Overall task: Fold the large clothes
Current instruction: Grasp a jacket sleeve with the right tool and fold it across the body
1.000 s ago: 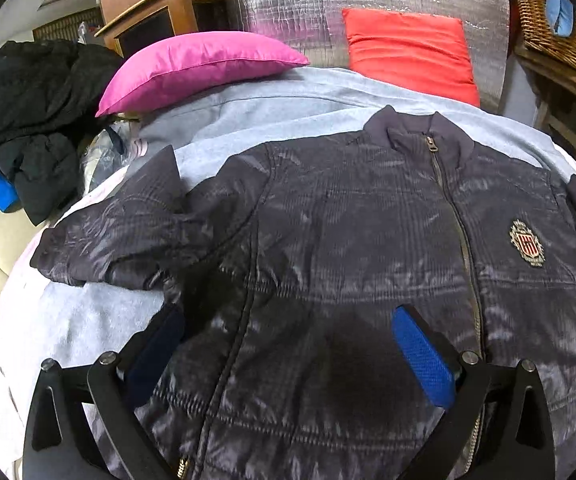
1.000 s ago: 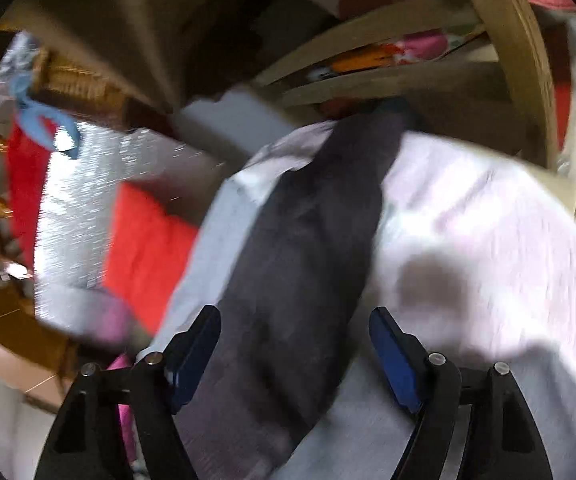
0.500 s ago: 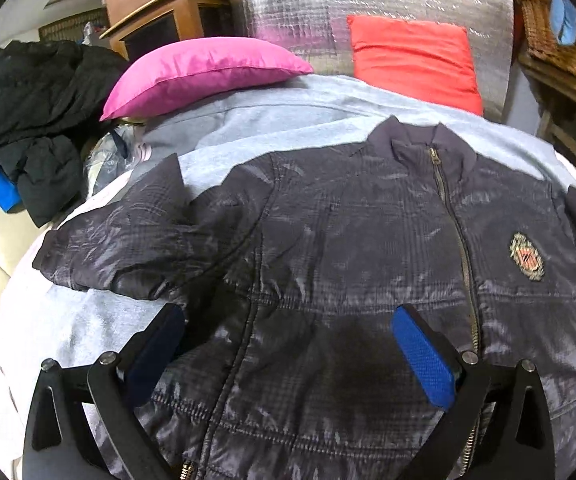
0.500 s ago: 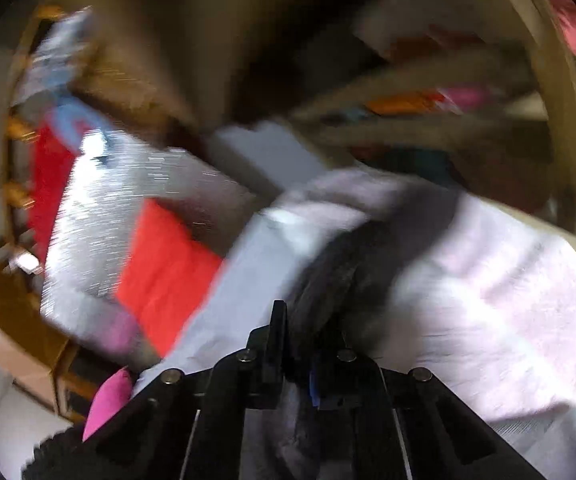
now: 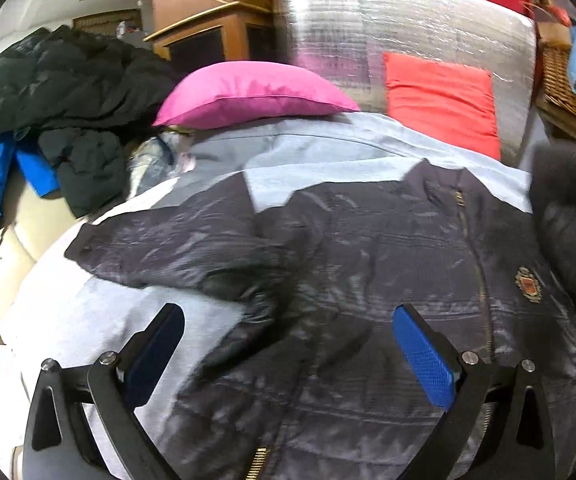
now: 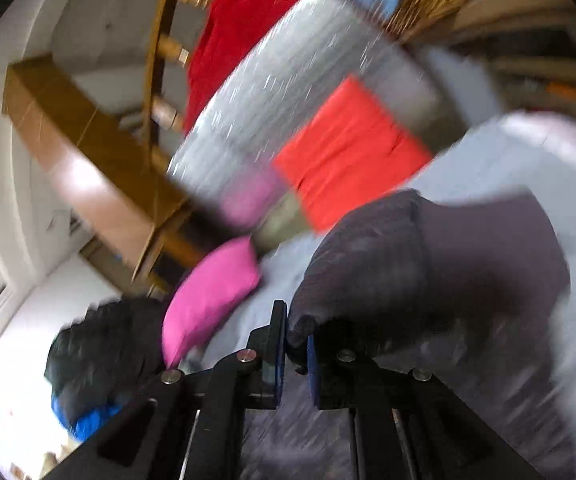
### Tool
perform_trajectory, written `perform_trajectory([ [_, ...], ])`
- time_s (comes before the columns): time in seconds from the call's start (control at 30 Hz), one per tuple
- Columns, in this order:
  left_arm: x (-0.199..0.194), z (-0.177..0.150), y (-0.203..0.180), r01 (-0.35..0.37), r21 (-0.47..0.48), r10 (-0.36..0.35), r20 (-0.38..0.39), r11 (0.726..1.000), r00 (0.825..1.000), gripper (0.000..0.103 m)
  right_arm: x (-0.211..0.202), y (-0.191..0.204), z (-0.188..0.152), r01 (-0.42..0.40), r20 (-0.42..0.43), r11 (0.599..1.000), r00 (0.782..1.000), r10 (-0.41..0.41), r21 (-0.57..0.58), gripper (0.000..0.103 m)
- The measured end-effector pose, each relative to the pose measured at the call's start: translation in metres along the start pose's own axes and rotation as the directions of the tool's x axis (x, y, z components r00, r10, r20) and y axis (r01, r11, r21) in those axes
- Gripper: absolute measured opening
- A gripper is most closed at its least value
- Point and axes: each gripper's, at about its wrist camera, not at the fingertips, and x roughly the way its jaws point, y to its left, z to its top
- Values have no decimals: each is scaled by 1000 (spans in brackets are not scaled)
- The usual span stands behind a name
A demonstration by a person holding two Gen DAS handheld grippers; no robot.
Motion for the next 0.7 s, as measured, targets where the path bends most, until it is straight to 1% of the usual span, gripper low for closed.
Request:
perform_trajectory([
  [0.07,0,-1,12,-18,-13,18,2,1000,1000,103,25,4,-33,-13,-68,999,998,15,32,10],
  [0.13,1,-1,24,-36,-29,36,0,999,999,103,46,2,-66,-22,-132,997,991,32,80,10],
  [0.17,2,-2,29,-41,-37,41,-2,998,999,103,55,-5,-70,-22,-153,995,988,37,98,13],
  [0.2,5,-3,33,-44,-45,44,-7,998,999,103,68,-12,-85,-11,-198,991,980,37,131,13],
  [0.27,9,-5,38,-39,-51,38,-24,998,999,103,82,-22,-104,15,-271,986,962,31,167,14],
  [0.33,12,-6,37,-25,-46,24,-32,999,999,103,88,-32,-113,40,-343,982,939,27,186,34],
  [0.37,13,-5,34,-6,-40,5,-35,999,999,103,86,-36,-115,27,-373,977,926,55,211,60],
  [0.4,13,-6,31,15,-33,-16,-38,999,999,103,79,-37,-115,-4,-376,972,922,95,235,84],
  [0.43,13,-5,28,27,-28,-28,-38,999,999,103,67,-34,-115,-33,-364,971,924,119,235,87],
  [0.47,12,-5,23,37,-19,-37,-34,999,999,103,52,-33,-111,-65,-365,974,920,143,218,87],
  [0.53,9,-4,12,71,8,-71,-22,997,997,103,26,-30,-104,-143,-391,971,896,208,190,87],
  [0.57,8,-3,5,97,20,-97,-19,995,995,103,10,-29,-96,-176,-391,970,891,230,170,87],
  [0.6,5,-2,-6,137,36,-136,-17,990,991,103,-9,-32,-89,-198,-377,971,896,236,136,87],
  [0.63,4,-1,-13,163,48,-163,-16,985,987,103,-26,-38,-82,-201,-352,974,908,225,105,87],
  [0.67,2,0,-24,197,62,-196,-17,978,980,103,-42,-46,-72,-176,-303,982,934,188,68,87],
  [0.7,1,2,-34,224,70,-223,-24,972,975,103,-57,-58,-61,-119,-237,992,963,125,39,87],
])
